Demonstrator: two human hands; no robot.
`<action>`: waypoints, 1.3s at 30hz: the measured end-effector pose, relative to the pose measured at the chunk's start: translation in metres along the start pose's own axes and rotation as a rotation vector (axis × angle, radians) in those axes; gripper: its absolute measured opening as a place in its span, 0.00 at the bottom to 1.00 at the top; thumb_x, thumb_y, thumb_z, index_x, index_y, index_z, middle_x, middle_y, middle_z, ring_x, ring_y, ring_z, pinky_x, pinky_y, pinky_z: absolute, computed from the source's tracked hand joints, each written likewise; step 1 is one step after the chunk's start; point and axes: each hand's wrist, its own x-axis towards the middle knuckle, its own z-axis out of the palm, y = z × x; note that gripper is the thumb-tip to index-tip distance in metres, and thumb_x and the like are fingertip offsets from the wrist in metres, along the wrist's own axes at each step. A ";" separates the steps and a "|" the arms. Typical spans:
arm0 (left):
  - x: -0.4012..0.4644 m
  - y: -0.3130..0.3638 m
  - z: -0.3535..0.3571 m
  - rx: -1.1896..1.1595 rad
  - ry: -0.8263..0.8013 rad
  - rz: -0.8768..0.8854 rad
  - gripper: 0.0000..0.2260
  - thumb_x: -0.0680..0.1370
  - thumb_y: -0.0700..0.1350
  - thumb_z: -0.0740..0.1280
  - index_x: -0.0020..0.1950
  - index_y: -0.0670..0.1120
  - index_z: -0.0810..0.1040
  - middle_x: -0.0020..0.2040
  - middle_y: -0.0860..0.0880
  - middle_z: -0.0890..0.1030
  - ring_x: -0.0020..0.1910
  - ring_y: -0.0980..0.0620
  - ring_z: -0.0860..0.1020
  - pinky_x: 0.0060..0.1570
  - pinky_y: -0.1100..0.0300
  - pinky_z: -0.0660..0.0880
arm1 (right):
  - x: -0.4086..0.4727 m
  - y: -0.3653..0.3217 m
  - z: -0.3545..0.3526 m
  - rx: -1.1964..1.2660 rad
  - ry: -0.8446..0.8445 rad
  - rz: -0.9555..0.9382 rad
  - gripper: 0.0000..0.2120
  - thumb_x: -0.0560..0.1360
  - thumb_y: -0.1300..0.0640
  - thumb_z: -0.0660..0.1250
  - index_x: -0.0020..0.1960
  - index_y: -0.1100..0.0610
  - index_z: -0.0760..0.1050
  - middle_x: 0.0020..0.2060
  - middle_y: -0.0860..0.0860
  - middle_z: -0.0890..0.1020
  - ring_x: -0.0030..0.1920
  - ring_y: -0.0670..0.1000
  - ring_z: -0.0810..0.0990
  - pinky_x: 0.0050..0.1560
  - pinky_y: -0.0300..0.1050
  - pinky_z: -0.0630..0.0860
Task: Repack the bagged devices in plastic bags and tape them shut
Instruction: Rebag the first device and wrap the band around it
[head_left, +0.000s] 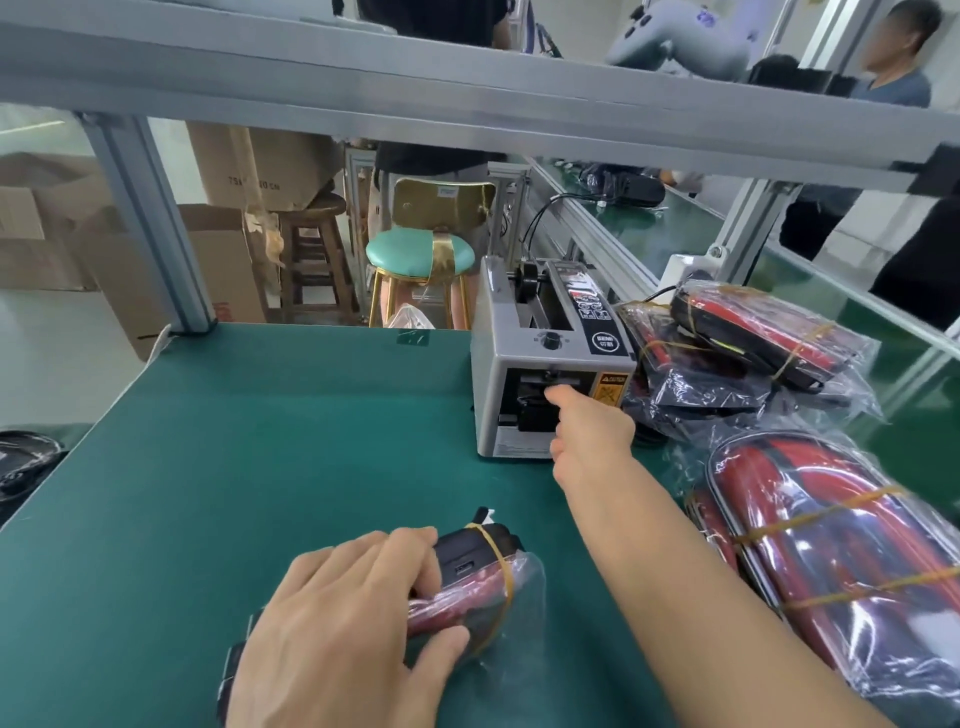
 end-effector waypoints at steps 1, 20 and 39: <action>-0.001 0.002 0.000 -0.002 -0.004 -0.022 0.27 0.43 0.53 0.82 0.34 0.54 0.72 0.41 0.64 0.82 0.43 0.58 0.70 0.42 0.69 0.65 | 0.000 0.000 -0.001 0.010 -0.003 0.007 0.15 0.70 0.63 0.72 0.35 0.55 0.66 0.29 0.50 0.68 0.25 0.47 0.62 0.14 0.32 0.57; -0.014 0.006 -0.002 -0.150 0.107 -0.108 0.07 0.66 0.53 0.65 0.34 0.54 0.82 0.38 0.59 0.73 0.37 0.58 0.74 0.34 0.62 0.71 | -0.121 0.018 -0.090 -0.333 -0.758 -0.103 0.13 0.54 0.49 0.77 0.33 0.57 0.84 0.53 0.45 0.81 0.49 0.34 0.78 0.50 0.36 0.66; -0.016 0.005 -0.005 -0.199 0.097 -0.088 0.03 0.60 0.45 0.73 0.31 0.52 0.81 0.37 0.57 0.77 0.42 0.59 0.77 0.36 0.64 0.72 | -0.126 0.018 -0.081 -0.357 -0.746 -0.076 0.15 0.53 0.49 0.74 0.33 0.60 0.84 0.56 0.53 0.80 0.51 0.36 0.77 0.51 0.38 0.66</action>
